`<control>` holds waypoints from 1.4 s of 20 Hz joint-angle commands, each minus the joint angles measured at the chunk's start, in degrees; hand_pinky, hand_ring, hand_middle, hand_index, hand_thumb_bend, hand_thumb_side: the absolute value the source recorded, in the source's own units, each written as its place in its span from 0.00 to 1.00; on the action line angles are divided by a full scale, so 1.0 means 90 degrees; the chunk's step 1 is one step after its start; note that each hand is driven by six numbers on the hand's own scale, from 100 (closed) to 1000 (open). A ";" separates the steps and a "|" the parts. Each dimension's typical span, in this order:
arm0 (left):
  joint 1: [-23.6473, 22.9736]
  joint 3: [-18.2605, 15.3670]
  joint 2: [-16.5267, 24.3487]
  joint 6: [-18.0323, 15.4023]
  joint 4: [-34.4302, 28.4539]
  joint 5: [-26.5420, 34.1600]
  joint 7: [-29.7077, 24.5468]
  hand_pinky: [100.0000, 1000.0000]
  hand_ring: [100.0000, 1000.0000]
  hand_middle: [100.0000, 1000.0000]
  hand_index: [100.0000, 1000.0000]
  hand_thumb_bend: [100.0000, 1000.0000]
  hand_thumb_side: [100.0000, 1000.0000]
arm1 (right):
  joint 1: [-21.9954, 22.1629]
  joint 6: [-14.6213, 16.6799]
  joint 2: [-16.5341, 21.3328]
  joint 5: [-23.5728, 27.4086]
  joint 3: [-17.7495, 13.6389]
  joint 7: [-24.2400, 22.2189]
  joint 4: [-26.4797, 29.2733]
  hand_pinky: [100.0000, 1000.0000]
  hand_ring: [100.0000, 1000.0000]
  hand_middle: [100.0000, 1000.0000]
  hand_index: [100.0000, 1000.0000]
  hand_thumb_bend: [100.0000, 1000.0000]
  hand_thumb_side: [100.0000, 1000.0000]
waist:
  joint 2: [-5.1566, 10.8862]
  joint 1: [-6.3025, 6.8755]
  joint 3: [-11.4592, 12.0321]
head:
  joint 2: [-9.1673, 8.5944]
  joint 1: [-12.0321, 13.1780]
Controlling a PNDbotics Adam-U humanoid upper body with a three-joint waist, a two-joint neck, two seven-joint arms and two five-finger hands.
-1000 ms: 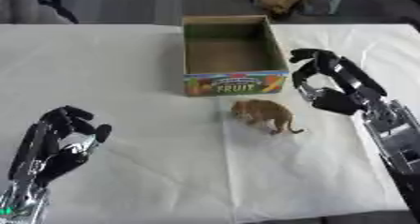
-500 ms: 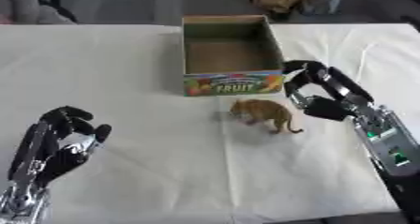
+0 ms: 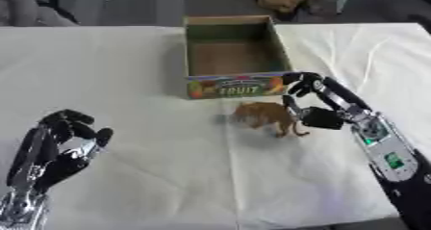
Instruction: Pick up objects on the table and place them in the box.
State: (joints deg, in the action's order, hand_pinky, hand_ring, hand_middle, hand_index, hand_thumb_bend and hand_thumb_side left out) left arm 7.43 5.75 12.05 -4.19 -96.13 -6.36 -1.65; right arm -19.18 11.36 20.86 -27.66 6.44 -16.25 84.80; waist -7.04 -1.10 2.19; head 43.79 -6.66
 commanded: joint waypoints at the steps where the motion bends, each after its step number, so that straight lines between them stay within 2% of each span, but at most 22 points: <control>1: 0.0033 0.0006 0.0046 -0.0008 -0.0075 0.0025 -0.0021 0.50 0.46 0.49 0.53 0.59 0.31 | -0.0115 0.0031 0.0069 -0.0156 0.0008 0.0006 0.0016 0.71 0.72 0.78 0.90 0.00 0.52 | 0.0086 0.0016 -0.0006 | 0.0036 -0.0012; 20: 0.0042 0.0016 0.0045 -0.0012 -0.0072 0.0023 -0.0033 0.50 0.46 0.49 0.53 0.59 0.31 | -0.0158 0.0141 0.0031 -0.0534 0.0233 -0.0269 -0.0249 0.71 0.72 0.78 0.91 0.00 0.55 | 0.0086 0.0001 0.0036 | 0.0036 -0.0022; 28: 0.0048 0.0022 0.0045 -0.0013 -0.0069 0.0021 -0.0040 0.50 0.46 0.49 0.53 0.59 0.31 | -0.0189 0.0150 0.0027 -0.1002 0.0289 -0.0353 -0.0446 0.71 0.73 0.78 0.91 0.00 0.55 | 0.0085 -0.0019 0.0058 | 0.0036 -0.0028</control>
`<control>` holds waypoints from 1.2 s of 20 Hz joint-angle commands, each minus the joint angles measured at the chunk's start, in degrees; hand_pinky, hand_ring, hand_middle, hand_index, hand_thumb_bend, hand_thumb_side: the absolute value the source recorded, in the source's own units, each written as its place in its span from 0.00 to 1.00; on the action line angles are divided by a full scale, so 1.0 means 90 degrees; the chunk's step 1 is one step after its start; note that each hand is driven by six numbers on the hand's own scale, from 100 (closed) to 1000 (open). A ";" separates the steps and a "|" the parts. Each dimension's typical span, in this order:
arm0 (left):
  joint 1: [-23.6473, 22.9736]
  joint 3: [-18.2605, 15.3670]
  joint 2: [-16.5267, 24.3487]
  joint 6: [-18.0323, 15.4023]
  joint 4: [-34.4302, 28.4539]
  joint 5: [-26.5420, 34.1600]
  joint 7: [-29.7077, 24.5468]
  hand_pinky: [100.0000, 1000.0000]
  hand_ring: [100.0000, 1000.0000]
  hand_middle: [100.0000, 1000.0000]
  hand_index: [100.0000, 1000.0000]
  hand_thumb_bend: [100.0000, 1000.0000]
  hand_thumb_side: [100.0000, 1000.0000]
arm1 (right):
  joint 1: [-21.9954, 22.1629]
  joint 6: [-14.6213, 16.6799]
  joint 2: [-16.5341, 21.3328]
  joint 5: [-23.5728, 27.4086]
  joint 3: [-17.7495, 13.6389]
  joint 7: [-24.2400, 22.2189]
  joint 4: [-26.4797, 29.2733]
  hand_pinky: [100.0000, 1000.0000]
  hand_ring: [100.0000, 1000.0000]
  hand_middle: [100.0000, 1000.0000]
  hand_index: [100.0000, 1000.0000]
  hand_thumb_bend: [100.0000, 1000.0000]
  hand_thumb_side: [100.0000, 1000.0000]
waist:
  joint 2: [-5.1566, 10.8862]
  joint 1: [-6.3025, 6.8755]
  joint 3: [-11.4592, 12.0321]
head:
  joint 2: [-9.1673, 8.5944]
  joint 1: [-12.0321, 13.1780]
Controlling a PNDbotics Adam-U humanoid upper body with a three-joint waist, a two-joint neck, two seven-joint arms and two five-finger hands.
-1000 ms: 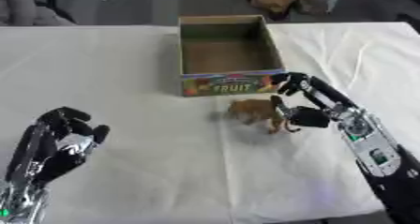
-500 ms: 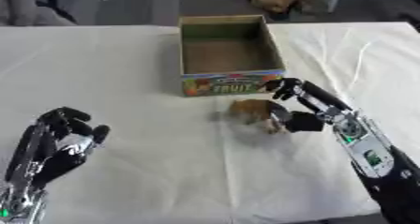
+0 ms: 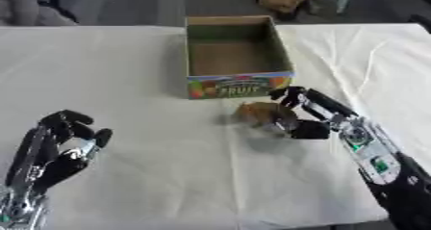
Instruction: Pick up objects on the table and place them in the box.
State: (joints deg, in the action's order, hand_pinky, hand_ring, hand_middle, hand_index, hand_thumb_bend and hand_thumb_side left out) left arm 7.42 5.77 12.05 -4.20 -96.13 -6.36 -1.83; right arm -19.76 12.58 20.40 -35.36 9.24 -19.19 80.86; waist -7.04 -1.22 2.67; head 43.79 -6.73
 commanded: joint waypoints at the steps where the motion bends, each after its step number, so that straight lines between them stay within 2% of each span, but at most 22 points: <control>1: 0.0048 0.0021 0.0045 -0.0012 -0.0068 0.0020 -0.0021 0.50 0.46 0.49 0.53 0.59 0.31 | -0.0127 0.0010 0.0078 -0.0192 -0.0021 -0.0029 -0.0037 0.71 0.73 0.78 0.91 0.00 0.55 | 0.0084 -0.0009 0.0006 | 0.0036 -0.0020; 8: 0.0046 0.0020 0.0046 -0.0013 -0.0065 0.0017 -0.0020 0.50 0.46 0.49 0.53 0.59 0.31 | -0.0162 -0.0034 0.0079 -0.0503 -0.0010 -0.0083 -0.0164 0.71 0.73 0.79 0.91 0.00 0.53 | 0.0082 -0.0024 0.0009 | 0.0036 -0.0023; 13: 0.0040 0.0019 0.0043 -0.0013 -0.0064 0.0018 -0.0018 0.50 0.46 0.49 0.53 0.59 0.31 | -0.0201 -0.0097 0.0068 -0.0818 -0.0007 -0.0079 -0.0226 0.70 0.71 0.77 0.90 0.00 0.44 | 0.0083 -0.0032 0.0013 | 0.0036 -0.0023; 16: 0.0038 0.0018 0.0044 -0.0013 -0.0064 0.0018 -0.0016 0.50 0.46 0.49 0.53 0.59 0.31 | -0.0223 -0.0123 0.0063 -0.0932 -0.0009 0.0002 -0.0228 0.69 0.68 0.72 0.87 0.00 0.32 | 0.0082 -0.0038 0.0011 | 0.0036 -0.0024; 18: 0.0038 0.0019 0.0043 -0.0013 -0.0063 0.0018 -0.0017 0.50 0.46 0.49 0.53 0.59 0.31 | -0.0234 -0.0133 0.0059 -0.0985 -0.0010 0.0068 -0.0222 0.68 0.66 0.71 0.86 0.00 0.27 | 0.0082 -0.0041 0.0009 | 0.0036 -0.0024; 20: 0.0036 0.0020 0.0043 -0.0013 -0.0061 0.0018 -0.0017 0.50 0.46 0.49 0.53 0.59 0.31 | -0.0246 -0.0148 0.0054 -0.1016 -0.0010 0.0122 -0.0222 0.68 0.65 0.67 0.85 0.00 0.13 | 0.0082 -0.0042 0.0008 | 0.0036 -0.0025; 21: 0.0035 0.0019 0.0042 -0.0013 -0.0061 0.0018 -0.0017 0.50 0.46 0.49 0.53 0.59 0.31 | -0.0252 -0.0158 0.0052 -0.1025 -0.0011 0.0149 -0.0220 0.67 0.64 0.65 0.84 0.00 0.00 | 0.0082 -0.0043 0.0008 | 0.0036 -0.0026; 24: 0.0034 0.0019 0.0042 -0.0014 -0.0059 0.0018 -0.0015 0.50 0.46 0.49 0.53 0.59 0.31 | -0.0268 -0.0188 0.0045 -0.1021 -0.0017 0.0248 -0.0200 0.65 0.60 0.58 0.80 0.00 0.00 | 0.0082 -0.0045 0.0008 | 0.0036 -0.0026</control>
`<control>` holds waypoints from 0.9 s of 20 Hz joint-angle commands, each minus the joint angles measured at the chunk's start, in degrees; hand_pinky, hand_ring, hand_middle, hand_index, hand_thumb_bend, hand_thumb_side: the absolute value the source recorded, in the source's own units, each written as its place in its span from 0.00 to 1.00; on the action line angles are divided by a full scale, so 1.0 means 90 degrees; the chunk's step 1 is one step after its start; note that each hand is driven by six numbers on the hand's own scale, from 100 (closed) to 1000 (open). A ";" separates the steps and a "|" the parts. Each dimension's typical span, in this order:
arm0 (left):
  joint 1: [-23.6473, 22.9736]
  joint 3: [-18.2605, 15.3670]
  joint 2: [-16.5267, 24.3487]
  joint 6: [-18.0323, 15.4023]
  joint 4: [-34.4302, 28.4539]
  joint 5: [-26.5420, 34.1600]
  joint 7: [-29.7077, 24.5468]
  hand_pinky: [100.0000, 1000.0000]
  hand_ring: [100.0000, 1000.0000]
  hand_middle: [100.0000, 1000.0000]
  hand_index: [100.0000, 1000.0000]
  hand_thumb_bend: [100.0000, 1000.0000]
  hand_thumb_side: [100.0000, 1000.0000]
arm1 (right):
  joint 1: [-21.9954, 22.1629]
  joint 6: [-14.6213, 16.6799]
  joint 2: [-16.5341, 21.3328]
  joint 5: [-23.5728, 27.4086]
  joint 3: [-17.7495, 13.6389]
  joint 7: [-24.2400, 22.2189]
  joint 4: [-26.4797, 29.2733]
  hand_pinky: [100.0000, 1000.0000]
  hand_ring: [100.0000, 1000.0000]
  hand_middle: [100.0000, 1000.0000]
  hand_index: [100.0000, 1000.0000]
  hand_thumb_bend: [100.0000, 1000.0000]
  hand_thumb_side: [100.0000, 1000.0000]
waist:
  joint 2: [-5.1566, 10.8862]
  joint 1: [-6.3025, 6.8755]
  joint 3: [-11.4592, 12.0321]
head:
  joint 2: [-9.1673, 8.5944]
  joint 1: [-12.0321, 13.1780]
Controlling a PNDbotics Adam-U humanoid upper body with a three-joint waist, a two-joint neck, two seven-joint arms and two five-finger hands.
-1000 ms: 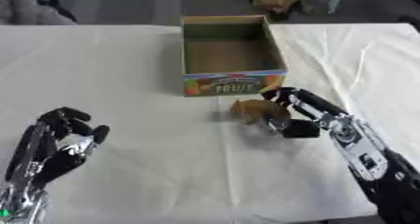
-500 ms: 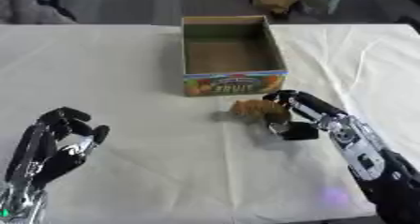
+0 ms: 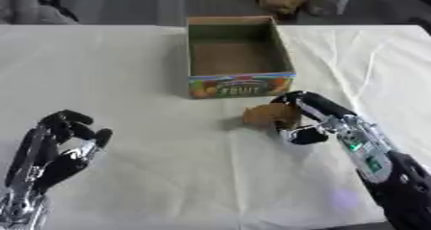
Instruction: Pick up objects on the table and place them in the box.
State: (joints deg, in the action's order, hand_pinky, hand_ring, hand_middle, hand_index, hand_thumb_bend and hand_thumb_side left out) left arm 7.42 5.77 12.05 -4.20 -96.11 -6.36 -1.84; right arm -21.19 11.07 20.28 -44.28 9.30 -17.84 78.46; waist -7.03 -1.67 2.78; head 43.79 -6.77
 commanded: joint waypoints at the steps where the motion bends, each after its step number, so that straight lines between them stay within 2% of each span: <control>1: 0.0032 0.0019 0.0042 -0.0014 -0.0061 0.0019 -0.0014 0.50 0.46 0.49 0.53 0.59 0.31 | -0.0116 -0.0035 0.0056 -0.0016 -0.0034 0.0177 0.0085 0.64 0.58 0.53 0.75 0.00 0.00 | 0.0081 0.0004 -0.0006 | 0.0036 -0.0021; 2: 0.0031 0.0019 0.0042 -0.0014 -0.0061 0.0018 -0.0014 0.50 0.46 0.49 0.53 0.59 0.31 | -0.0118 -0.0049 0.0055 -0.0006 -0.0037 0.0262 0.0097 0.63 0.57 0.52 0.73 0.00 0.00 | 0.0081 0.0003 -0.0006 | 0.0036 -0.0022; 3: 0.0031 0.0019 0.0042 -0.0013 -0.0060 0.0018 -0.0013 0.50 0.46 0.49 0.53 0.59 0.31 | -0.0126 -0.0064 0.0053 0.0009 -0.0047 0.0359 0.0112 0.61 0.53 0.44 0.66 0.00 0.00 | 0.0081 0.0002 -0.0007 | 0.0036 -0.0019; 7: 0.0029 0.0018 0.0042 -0.0013 -0.0059 0.0019 -0.0012 0.50 0.46 0.49 0.53 0.59 0.31 | -0.0174 -0.0137 0.0068 0.0123 -0.0087 0.0859 0.0235 0.56 0.47 0.30 0.49 0.00 0.00 | 0.0083 -0.0005 -0.0011 | 0.0036 -0.0017; 9: 0.0027 0.0019 0.0041 -0.0014 -0.0058 0.0018 -0.0013 0.50 0.46 0.49 0.53 0.59 0.31 | -0.0222 -0.0172 0.0095 0.0175 -0.0103 0.1053 0.0338 0.55 0.46 0.27 0.46 0.00 0.00 | 0.0085 -0.0009 -0.0013 | 0.0036 -0.0015; 14: 0.0020 0.0017 0.0048 -0.0015 -0.0054 0.0017 -0.0013 0.50 0.46 0.49 0.53 0.59 0.31 | -0.0419 -0.0244 0.0210 0.0271 -0.0147 0.1283 0.0576 0.54 0.45 0.24 0.44 0.00 0.00 | 0.0095 -0.0016 -0.0020 | 0.0036 -0.0010; 18: 0.0010 0.0019 0.0052 -0.0013 -0.0051 0.0018 -0.0015 0.50 0.46 0.49 0.53 0.59 0.31 | -0.0758 -0.0312 0.0357 0.0350 -0.0169 0.1357 0.0656 0.54 0.45 0.24 0.44 0.00 0.00 | 0.0111 -0.0016 -0.0026 | 0.0036 -0.0009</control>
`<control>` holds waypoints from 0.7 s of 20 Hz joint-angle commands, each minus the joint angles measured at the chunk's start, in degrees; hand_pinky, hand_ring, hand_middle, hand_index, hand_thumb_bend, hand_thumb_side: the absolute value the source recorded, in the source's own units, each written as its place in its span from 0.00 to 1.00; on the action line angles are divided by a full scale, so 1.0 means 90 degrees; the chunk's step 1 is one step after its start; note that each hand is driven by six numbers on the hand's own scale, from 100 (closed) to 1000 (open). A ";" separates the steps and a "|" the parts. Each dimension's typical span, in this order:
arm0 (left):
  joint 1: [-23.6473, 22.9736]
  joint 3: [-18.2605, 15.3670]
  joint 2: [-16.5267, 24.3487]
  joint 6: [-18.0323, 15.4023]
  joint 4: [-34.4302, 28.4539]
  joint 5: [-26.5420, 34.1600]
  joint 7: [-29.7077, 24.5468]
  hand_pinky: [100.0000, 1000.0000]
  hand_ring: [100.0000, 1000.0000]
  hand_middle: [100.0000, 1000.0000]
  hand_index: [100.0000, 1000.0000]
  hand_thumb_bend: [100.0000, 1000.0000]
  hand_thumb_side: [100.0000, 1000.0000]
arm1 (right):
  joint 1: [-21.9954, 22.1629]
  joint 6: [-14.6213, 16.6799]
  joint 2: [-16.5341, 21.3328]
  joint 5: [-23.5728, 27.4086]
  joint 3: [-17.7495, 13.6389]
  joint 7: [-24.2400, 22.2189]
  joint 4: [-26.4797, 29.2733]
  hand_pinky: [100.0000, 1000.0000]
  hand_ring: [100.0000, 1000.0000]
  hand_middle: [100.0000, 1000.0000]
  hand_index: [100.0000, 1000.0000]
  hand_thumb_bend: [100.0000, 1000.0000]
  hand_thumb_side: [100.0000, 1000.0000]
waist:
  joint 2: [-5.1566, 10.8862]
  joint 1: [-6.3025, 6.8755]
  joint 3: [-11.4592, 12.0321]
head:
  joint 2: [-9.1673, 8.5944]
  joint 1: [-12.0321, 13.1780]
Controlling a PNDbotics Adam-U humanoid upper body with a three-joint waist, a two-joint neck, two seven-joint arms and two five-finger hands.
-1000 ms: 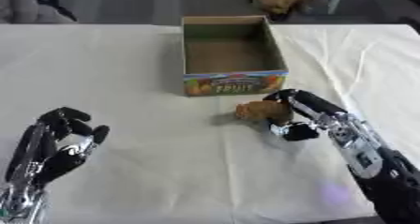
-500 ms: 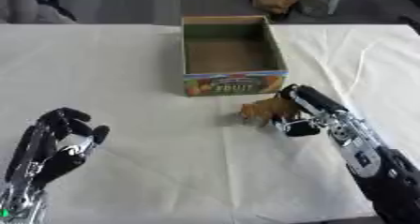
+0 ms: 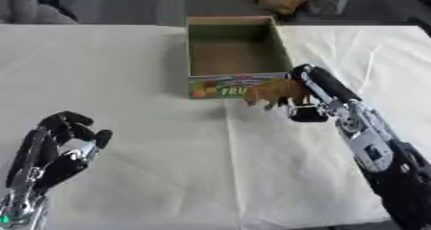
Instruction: Pick up objects on the table and place them in the box.
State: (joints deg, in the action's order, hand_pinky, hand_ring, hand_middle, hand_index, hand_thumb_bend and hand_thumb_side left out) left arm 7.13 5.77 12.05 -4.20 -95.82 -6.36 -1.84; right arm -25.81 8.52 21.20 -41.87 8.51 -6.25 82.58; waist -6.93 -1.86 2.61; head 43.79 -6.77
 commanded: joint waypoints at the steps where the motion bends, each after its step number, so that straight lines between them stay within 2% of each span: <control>1: 0.0040 0.0023 0.0050 -0.0014 -0.0083 0.0019 -0.0019 0.50 0.46 0.49 0.53 0.59 0.31 | -0.0371 -0.0037 0.0295 0.0080 -0.0073 0.0065 0.0185 0.54 0.45 0.24 0.43 0.00 0.00 | 0.0105 0.0008 -0.0006 | 0.0036 -0.0013; 4: 0.0031 0.0037 0.0040 -0.0015 -0.0079 0.0024 -0.0032 0.50 0.46 0.49 0.53 0.59 0.31 | -0.0782 -0.0072 0.0353 0.0088 -0.0056 0.0049 0.0009 0.54 0.45 0.24 0.43 0.00 0.00 | 0.0125 0.0025 0.0014 | 0.0036 -0.0028; 7: 0.0029 0.0063 0.0023 -0.0016 -0.0075 0.0034 -0.0055 0.50 0.46 0.49 0.53 0.59 0.31 | -0.1242 -0.0112 0.0357 0.0128 -0.0026 0.0033 -0.0429 0.54 0.45 0.24 0.43 0.00 0.00 | 0.0144 0.0054 0.0059 | 0.0036 -0.0068; 14: 0.0056 0.0160 -0.0047 -0.0022 -0.0073 0.0078 -0.0151 0.50 0.46 0.49 0.53 0.59 0.31 | -0.2313 -0.0263 0.0245 -0.0056 -0.0198 0.0146 -0.2124 0.53 0.44 0.24 0.43 0.00 0.00 | 0.0188 0.0153 0.0325 | 0.0036 -0.0260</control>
State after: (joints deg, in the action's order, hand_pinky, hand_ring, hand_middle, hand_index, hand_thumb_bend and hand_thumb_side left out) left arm 7.09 6.99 11.50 -4.31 -95.80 -6.06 -2.88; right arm -45.07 6.62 22.59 -41.90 7.72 -5.31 65.42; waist -6.06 -0.60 5.73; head 43.79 -8.69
